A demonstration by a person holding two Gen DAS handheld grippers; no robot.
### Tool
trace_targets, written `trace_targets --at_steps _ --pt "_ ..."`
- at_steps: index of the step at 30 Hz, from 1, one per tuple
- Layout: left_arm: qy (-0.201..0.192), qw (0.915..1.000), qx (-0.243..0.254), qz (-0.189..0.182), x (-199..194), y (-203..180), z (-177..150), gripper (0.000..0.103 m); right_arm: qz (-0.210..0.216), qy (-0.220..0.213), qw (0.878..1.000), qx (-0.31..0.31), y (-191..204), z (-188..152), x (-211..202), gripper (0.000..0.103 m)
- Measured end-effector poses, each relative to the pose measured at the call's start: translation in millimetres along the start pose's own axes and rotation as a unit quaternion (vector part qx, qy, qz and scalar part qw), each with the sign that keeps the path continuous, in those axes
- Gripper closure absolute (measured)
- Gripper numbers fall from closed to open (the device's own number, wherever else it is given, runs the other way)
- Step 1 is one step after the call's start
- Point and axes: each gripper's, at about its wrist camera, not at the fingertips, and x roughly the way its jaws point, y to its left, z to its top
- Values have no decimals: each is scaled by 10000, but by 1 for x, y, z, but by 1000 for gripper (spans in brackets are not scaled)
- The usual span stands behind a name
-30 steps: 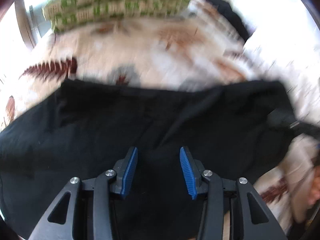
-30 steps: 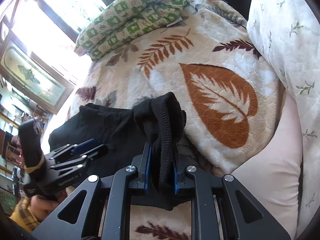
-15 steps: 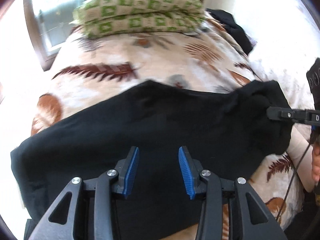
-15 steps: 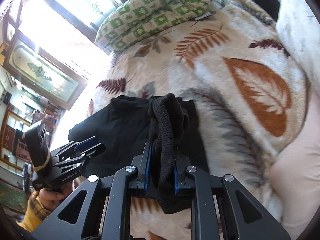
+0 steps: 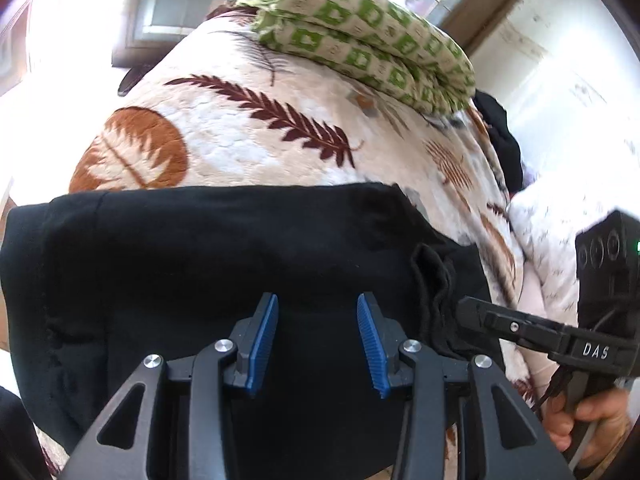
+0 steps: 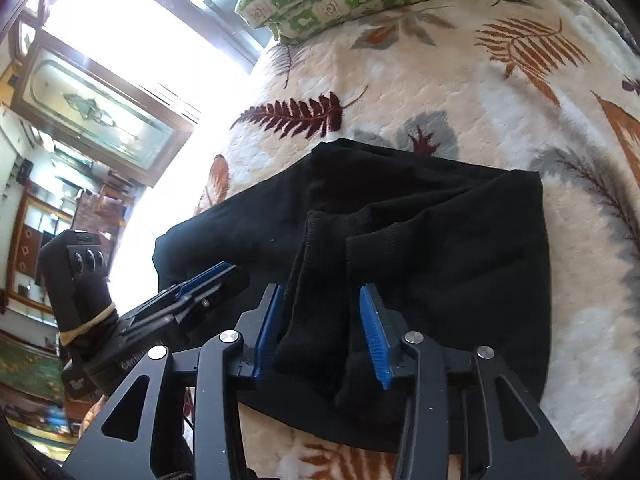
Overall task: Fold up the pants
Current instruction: 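Pinch the folded fabric with the left gripper to tidy it, then release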
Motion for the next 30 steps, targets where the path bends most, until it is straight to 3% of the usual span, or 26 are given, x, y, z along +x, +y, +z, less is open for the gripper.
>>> trace_targets --at_steps 7,11,15,17,20,24,30 --pt "90 9989 273 -364 0 -23 -6 59 -217 -648 9977 29 -23 -18 -40 64" --pt "57 9970 626 -457 -1 -54 -8 59 -568 -638 9963 -10 -39 -39 -41 64" --pt "-48 9932 1050 -498 -1 -86 -7 59 -495 -489 9976 -3 -45 -54 -23 64" --pt "25 9930 1023 -583 5 -94 -4 59 -404 -499 9979 3 -43 -59 -18 64" --pt "212 9933 949 -624 26 -101 6 59 52 -623 9979 154 -41 -64 -18 64" --pt "570 9958 712 -57 62 -89 10 63 -77 -497 9987 -96 -41 -76 -1 64" --pt "319 9972 612 -299 37 -80 7 65 62 -789 9966 -222 -30 -71 -19 63"
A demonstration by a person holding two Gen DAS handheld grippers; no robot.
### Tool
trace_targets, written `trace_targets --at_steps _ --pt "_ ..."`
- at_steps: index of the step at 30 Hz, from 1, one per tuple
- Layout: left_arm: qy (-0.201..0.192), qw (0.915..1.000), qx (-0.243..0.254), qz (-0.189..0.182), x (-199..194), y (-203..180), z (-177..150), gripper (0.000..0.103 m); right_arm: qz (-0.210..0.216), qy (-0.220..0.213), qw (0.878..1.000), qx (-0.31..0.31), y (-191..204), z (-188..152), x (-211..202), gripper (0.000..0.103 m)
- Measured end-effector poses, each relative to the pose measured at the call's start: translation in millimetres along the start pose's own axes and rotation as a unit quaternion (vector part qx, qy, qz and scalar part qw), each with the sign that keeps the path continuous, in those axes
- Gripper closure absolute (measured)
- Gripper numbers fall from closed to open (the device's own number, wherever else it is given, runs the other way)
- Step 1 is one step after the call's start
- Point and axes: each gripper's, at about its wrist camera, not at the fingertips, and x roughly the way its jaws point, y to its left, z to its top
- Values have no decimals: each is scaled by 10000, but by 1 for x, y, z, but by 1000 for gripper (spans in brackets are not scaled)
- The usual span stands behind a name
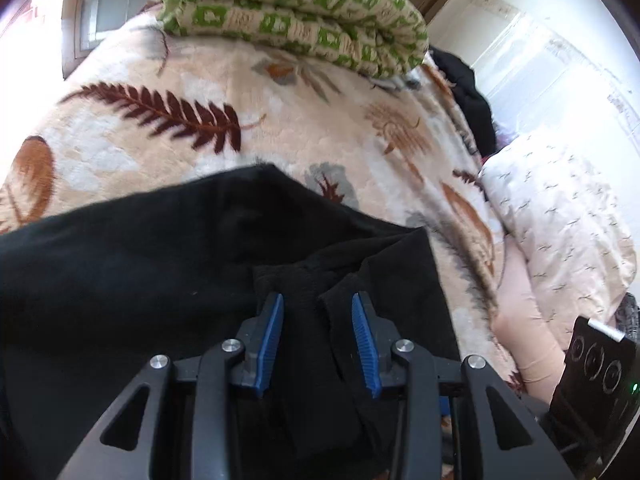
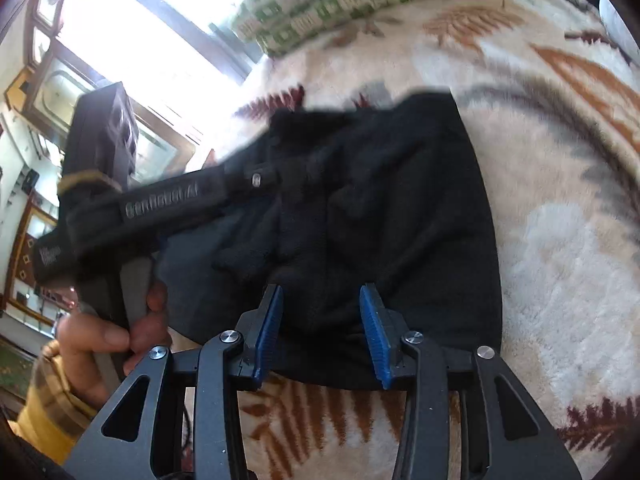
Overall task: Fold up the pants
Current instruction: 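Pinch the folded fabric with the left gripper to tidy it, then release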
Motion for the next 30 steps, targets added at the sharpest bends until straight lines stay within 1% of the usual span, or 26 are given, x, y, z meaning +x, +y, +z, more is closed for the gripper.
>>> trace_targets --at_steps 2,3,5,6,7,8,9,10,12,15,16,17,20,23,24,25,26,27,28,30 --pt "-156 9998 91 41 -12 0 -3 61 -22 -65 9998 -159 8 3 -2 63" --pt "-139 9997 117 137 -11 1 -3 57 -52 -42 9999 -153 7 2 0 63" --pt "124 9990 136 396 2 7 -6 56 -170 155 9997 -118 3 -2 10 63" --pt "292 9985 94 462 10 13 -9 57 -285 418 9986 -132 -1 -6 22 64" --pt "220 9990 82 380 9 17 -13 57 -339 404 9984 -209 -1 -9 24 66" --pt "125 9992 144 340 3 16 -15 57 -374 310 9983 -314 2 -10 21 66" --pt "130 9991 203 350 -2 15 -17 57 -464 238 9979 -379 8 -9 15 65" --pt "119 9990 271 338 -8 14 -19 57 -441 134 9979 -447 13 -9 9 63" --pt "28 9983 464 352 -24 13 -24 55 -372 -17 9967 -716 27 -10 -1 63" --pt "-179 9966 620 514 -55 22 -28 44 -391 -19 9927 -1142 49 -13 -1 63" --pt "-225 9959 626 607 -64 28 -27 42 -384 33 9917 -1229 55 -15 4 63" --pt "-237 9952 620 717 -71 35 -27 42 -378 82 9910 -1279 58 -16 9 63" --pt "-267 9930 452 1060 -81 58 -24 42 -412 195 9897 -1354 69 -21 27 63" --pt "-232 9898 8 1409 -79 87 -26 42 -429 178 9893 -1381 73 -21 38 63" --pt "-168 9887 -136 1486 -74 95 -27 42 -517 222 9881 -1435 73 -23 45 63" --pt "-79 9873 -245 1565 -68 105 -29 43 -635 355 9867 -1451 72 -24 54 62" --pt "14 9864 -323 1611 -62 113 -31 45 -729 465 9859 -1436 71 -25 60 62" --pt "12 9870 -343 1572 -61 116 -32 46 -817 551 9855 -1385 70 -24 63 62" --pt "-65 9879 -328 1517 -65 115 -32 46 -797 538 9866 -1318 70 -22 59 62" --pt "-268 9893 -310 1399 -77 113 -27 46 -785 380 9887 -1223 76 -14 49 62"
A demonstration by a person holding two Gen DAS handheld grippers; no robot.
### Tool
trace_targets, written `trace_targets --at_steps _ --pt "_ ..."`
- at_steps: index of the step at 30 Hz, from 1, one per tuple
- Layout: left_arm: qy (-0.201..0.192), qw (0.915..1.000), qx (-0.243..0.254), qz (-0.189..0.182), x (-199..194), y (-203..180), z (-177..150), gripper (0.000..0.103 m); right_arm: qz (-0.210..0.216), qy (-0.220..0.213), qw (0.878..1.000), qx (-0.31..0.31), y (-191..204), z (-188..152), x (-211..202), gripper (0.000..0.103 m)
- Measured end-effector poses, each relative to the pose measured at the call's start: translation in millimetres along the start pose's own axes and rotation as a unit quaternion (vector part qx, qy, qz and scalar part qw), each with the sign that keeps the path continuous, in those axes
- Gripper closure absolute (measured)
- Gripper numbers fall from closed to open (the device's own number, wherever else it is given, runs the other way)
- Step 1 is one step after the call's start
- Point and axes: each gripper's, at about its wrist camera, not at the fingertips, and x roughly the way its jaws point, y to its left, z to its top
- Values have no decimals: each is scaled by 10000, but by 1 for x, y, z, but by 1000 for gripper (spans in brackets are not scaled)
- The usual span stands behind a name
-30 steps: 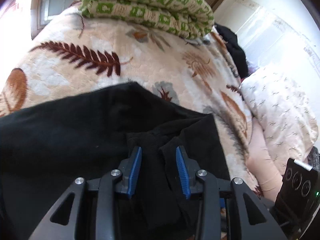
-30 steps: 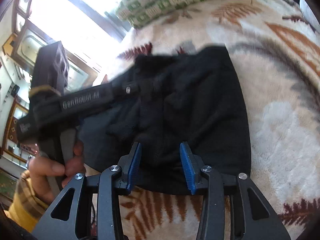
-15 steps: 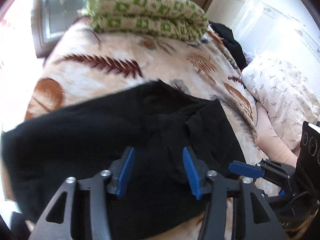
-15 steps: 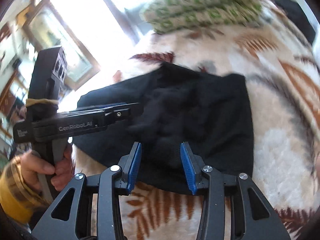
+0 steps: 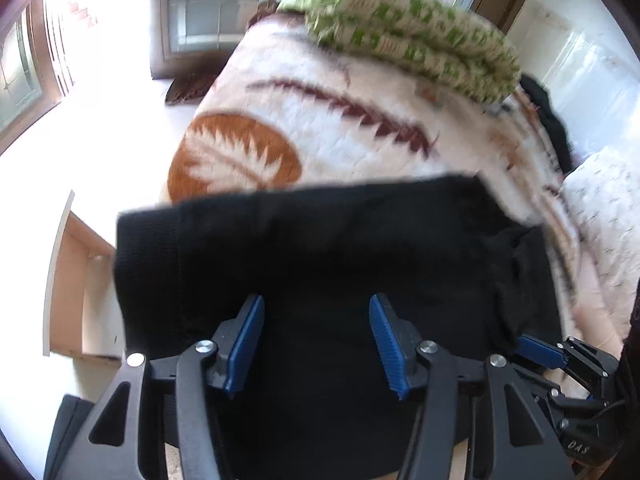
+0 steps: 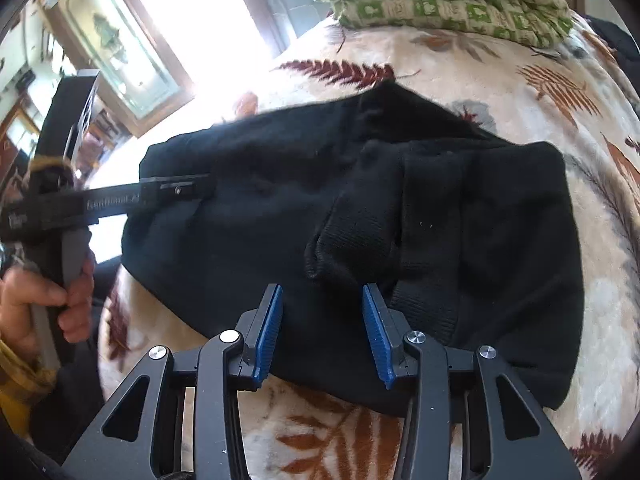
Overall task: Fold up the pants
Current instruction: 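Move the right gripper to the bundle edge and close on it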
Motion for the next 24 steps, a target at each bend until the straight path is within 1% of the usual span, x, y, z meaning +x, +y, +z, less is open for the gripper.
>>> trace_targets --at_steps 1,3,5,7,8,11,13,14,15,17,20,22,24 --pt "-134 9999 -43 46 -6 2 4 46 39 -110 9999 -5 3 5 -5 62" --pt "-259 9992 -213 218 -14 11 11 45 162 -302 9993 -147 16 24 -10 62" --pt "-171 9980 -496 354 -11 26 16 45 136 -338 9986 -386 29 42 -3 62" --pt "-13 9968 -749 284 -3 38 18 47 93 -310 9979 -560 40 62 17 62" --pt "10 9967 -755 281 1 40 19 47 65 -261 9979 -582 42 72 30 62" --pt "5 9974 -449 556 12 34 21 48 -142 -57 9978 -643 46 87 64 62" --pt "-29 9958 -212 894 22 30 24 44 -369 112 9964 -761 46 93 87 62" --pt "36 9956 -227 909 25 35 25 42 -449 258 9956 -775 44 95 99 62" --pt "104 9958 -372 828 31 41 26 39 -457 291 9957 -750 41 95 104 62" --pt "89 9960 -625 640 31 50 28 39 -459 285 9961 -692 40 99 107 61" --pt "53 9967 -490 638 28 47 29 39 -497 357 9950 -793 42 100 105 61" --pt "-52 9969 -655 423 17 53 30 39 -547 234 9946 -851 48 99 92 61" --pt "-149 9958 -874 225 1 64 30 40 -354 23 9948 -958 59 89 74 61"
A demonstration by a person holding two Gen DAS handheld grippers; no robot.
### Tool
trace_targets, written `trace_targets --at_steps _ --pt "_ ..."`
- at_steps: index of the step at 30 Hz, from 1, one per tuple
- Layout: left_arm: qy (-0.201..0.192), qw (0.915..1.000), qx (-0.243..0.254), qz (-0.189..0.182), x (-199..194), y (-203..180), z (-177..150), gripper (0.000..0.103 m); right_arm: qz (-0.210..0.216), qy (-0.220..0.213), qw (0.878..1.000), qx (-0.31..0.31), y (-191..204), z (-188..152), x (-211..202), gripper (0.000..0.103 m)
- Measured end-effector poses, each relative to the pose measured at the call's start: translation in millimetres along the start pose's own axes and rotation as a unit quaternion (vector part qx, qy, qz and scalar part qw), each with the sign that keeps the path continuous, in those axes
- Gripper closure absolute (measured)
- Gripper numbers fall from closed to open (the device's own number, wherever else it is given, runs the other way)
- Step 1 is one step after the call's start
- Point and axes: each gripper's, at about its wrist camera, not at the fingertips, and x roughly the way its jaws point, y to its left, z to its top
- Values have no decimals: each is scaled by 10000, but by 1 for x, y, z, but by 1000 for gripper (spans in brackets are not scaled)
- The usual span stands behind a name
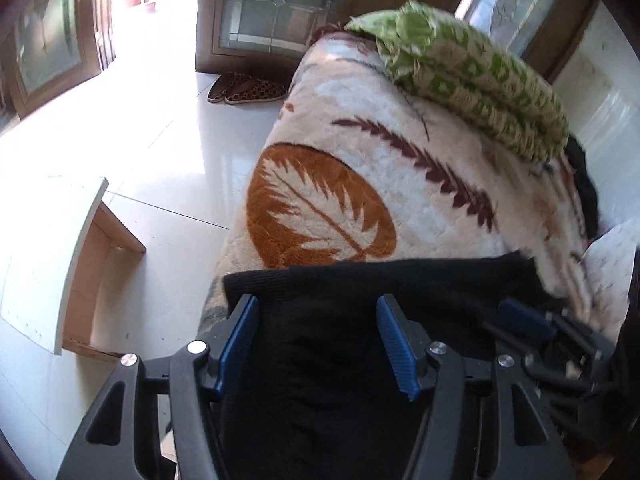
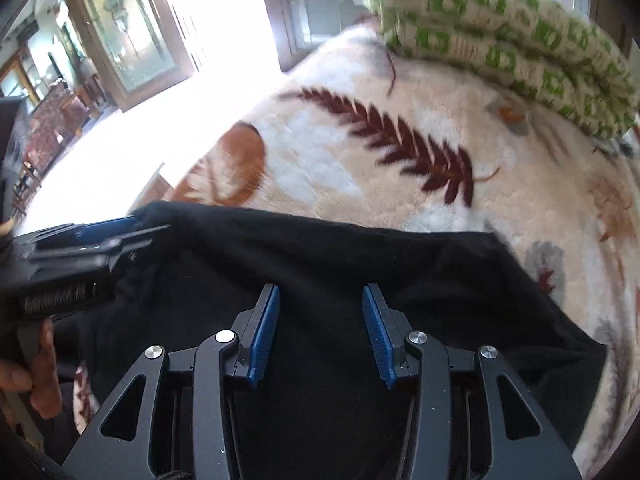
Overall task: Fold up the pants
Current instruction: 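Move the right gripper to the bundle edge and close on it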
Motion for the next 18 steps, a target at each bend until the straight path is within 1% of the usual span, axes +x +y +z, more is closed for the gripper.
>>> trace_targets --at_steps 1,4,5,7,8,9,11,12,14,16,18 --pt "29 10000 -59 -66 -6 6 0 40 88 -56 9999 -73 8 -6 -8 61" --pt "285 9992 -216 -152 -9 25 -4 40 322 -79 9982 -496 37 -32 -23 60" --pt "385 9988 -268 -147 -7 30 -7 40 315 -17 9972 -673 46 -40 -22 57" --pt "590 9974 -401 -111 2 40 -12 40 191 302 9942 -1011 61 -56 -4 56" --pt "666 9962 -515 -215 5 44 -14 40 94 258 9937 -1085 64 -61 0 54" --pt "678 9956 -580 -275 6 46 -16 40 76 126 9944 -1043 64 -62 -2 54" --pt "646 9959 -569 -273 4 46 -17 40 88 229 9963 -823 62 -57 -3 54" --pt "616 9963 -537 -267 0 45 -17 40 112 169 9967 -785 64 -55 -7 54" --pt "541 9970 -487 -261 -4 43 -16 40 251 -24 9947 -1002 76 -55 -18 53" --pt "491 9973 -488 -230 -8 47 -14 40 341 -119 9909 -1299 92 -58 -22 51" --pt "488 9972 -530 -179 -11 54 -13 41 526 -172 9856 -1599 111 -64 -22 49"
